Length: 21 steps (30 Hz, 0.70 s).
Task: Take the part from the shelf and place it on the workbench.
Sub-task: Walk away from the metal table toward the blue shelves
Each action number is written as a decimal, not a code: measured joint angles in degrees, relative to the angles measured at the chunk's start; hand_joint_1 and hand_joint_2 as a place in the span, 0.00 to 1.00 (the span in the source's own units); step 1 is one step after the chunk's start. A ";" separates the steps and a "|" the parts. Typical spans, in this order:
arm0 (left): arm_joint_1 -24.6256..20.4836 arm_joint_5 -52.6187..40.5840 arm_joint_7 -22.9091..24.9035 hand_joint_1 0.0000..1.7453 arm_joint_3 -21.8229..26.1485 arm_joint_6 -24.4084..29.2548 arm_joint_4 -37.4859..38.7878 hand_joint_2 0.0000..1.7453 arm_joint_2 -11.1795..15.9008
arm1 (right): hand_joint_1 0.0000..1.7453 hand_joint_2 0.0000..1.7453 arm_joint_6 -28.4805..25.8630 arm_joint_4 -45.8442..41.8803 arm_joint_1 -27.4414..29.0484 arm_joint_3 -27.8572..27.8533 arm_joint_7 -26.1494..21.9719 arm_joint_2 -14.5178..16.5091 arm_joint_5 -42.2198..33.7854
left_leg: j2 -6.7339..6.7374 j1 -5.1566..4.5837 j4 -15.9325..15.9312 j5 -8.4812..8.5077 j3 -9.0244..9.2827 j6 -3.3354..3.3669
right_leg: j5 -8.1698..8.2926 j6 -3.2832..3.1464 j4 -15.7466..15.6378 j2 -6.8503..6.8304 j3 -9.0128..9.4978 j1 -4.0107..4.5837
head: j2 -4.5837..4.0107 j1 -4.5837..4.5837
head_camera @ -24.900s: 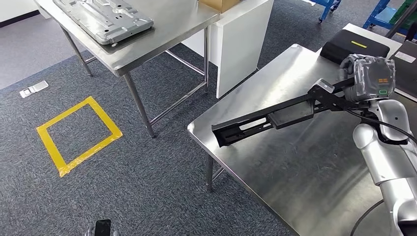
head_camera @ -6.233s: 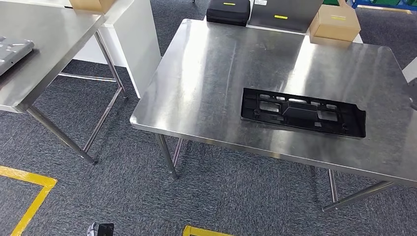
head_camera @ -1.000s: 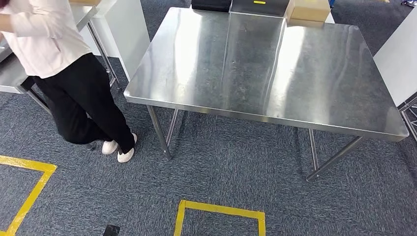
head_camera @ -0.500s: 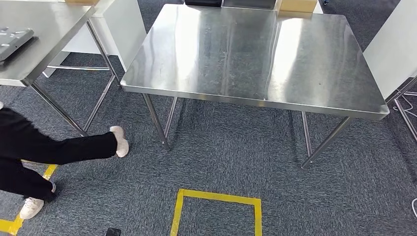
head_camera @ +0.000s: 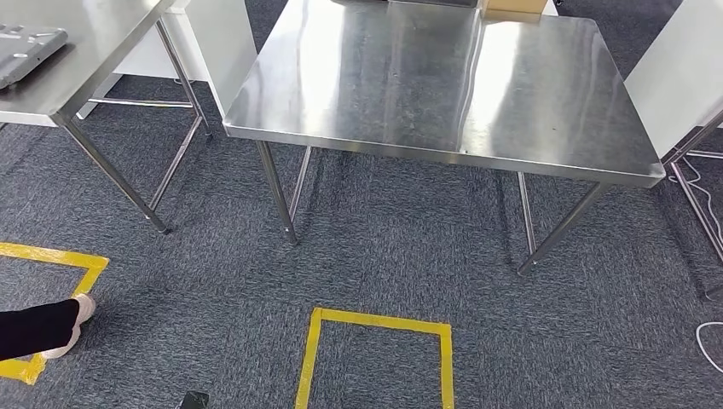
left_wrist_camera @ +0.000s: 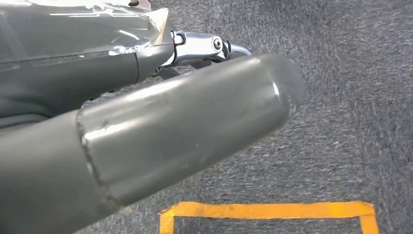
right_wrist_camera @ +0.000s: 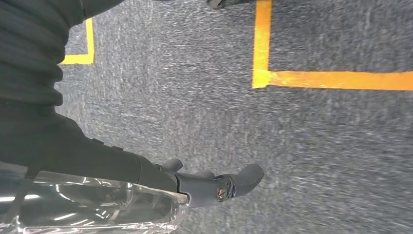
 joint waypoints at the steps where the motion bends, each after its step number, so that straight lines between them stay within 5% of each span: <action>1: -0.01 0.15 0.01 0.00 -0.01 -0.01 -0.01 0.00 0.03 | 0.00 1.00 -0.02 -0.01 -0.08 0.00 0.00 0.03 0.05 | 0.00 -0.01 0.36 0.35 -0.67 -0.32 | 0.73 0.33 -4.75 0.01 3.33 -0.15 | 0.00 0.07; 3: -0.04 0.44 -0.01 0.00 -0.02 -0.03 -0.02 0.00 0.11 | 0.00 1.00 -0.04 -0.01 -0.23 0.00 0.01 0.04 0.20 | 0.01 -0.16 1.05 1.07 -1.57 -1.03 | 0.42 -0.13 -12.02 0.12 7.69 0.08 | 0.00 0.07; 6: 0.02 0.71 -0.06 0.00 -0.03 -0.02 0.01 0.00 0.22 | 0.00 1.00 -0.05 0.01 -0.28 0.00 0.04 0.09 0.39 | -0.10 -0.14 1.47 1.89 -2.18 -1.83 | 0.24 -1.56 -13.39 0.09 7.47 0.24 | 0.00 0.04; 8: 0.14 0.87 -0.10 0.00 -0.07 0.01 0.03 0.00 0.27 | 0.00 1.00 -0.05 0.03 -0.34 0.00 0.10 0.16 0.41 | -0.32 0.13 3.91 -1.17 -3.23 -2.39 | 1.14 -3.05 -13.29 -0.12 6.59 -0.09 | 0.00 -0.10; 10: 0.20 0.96 -0.13 0.00 -0.11 0.03 0.05 0.00 0.27 | 0.00 1.00 -0.05 0.04 -0.38 0.00 0.13 0.19 0.39 | -0.46 0.30 10.43 -7.11 -5.09 -2.91 | 2.22 -4.32 -13.21 -0.25 5.56 0.05 | 0.00 -0.31; 11: 0.20 1.00 -0.13 0.00 -0.12 0.04 0.05 0.00 0.29 | 0.00 1.00 -0.05 0.04 -0.36 0.00 0.13 0.18 0.37 | -0.47 0.33 14.30 -9.37 -5.93 -3.07 | 2.76 -4.59 -13.13 -0.30 4.94 0.20 | 0.00 -0.33; 13: 0.20 1.05 -0.13 0.00 -0.12 0.04 0.05 0.00 0.32 | 0.00 1.00 -0.06 0.04 -0.31 0.00 0.13 0.16 0.35 | -0.49 0.34 18.07 -10.15 -5.56 -3.06 | 3.76 -4.61 -12.79 -0.32 3.45 0.41 | 0.00 -0.34; 14: 0.20 1.06 -0.13 0.00 -0.12 0.04 0.05 0.00 0.33 | 0.00 1.00 -0.07 0.04 -0.29 0.00 0.13 0.16 0.35 | -0.51 0.34 16.87 -8.97 -3.91 -2.91 | 4.13 -4.49 -12.52 -0.30 2.73 0.46 | 0.00 -0.35; 16: 0.13 1.06 -0.13 0.00 -0.12 0.04 0.05 0.00 0.34 | 0.00 1.00 -0.07 0.04 -0.28 0.00 0.13 0.18 0.35 | -0.73 0.30 9.50 -6.37 1.62 -2.31 | 4.51 -4.20 -11.90 -0.24 1.72 0.51 | 0.00 -0.38; 18: 0.01 1.06 -0.13 0.00 -0.12 0.04 0.05 0.00 0.40 | 0.00 1.00 -0.07 0.04 -0.30 0.00 0.13 0.29 0.35 | -1.10 0.15 3.02 -6.19 5.88 -1.70 | 4.84 -3.73 -11.52 -0.22 1.20 0.66 | 0.00 -0.36; 21: -0.05 1.08 -0.13 0.00 -0.12 0.04 0.05 0.00 0.49 | 0.00 1.00 -0.08 0.04 -0.39 0.00 0.11 0.43 0.35 | -1.25 -0.28 0.79 -6.55 6.59 -1.22 | 5.83 -2.66 -11.52 -0.27 0.64 0.70 | 0.00 -0.33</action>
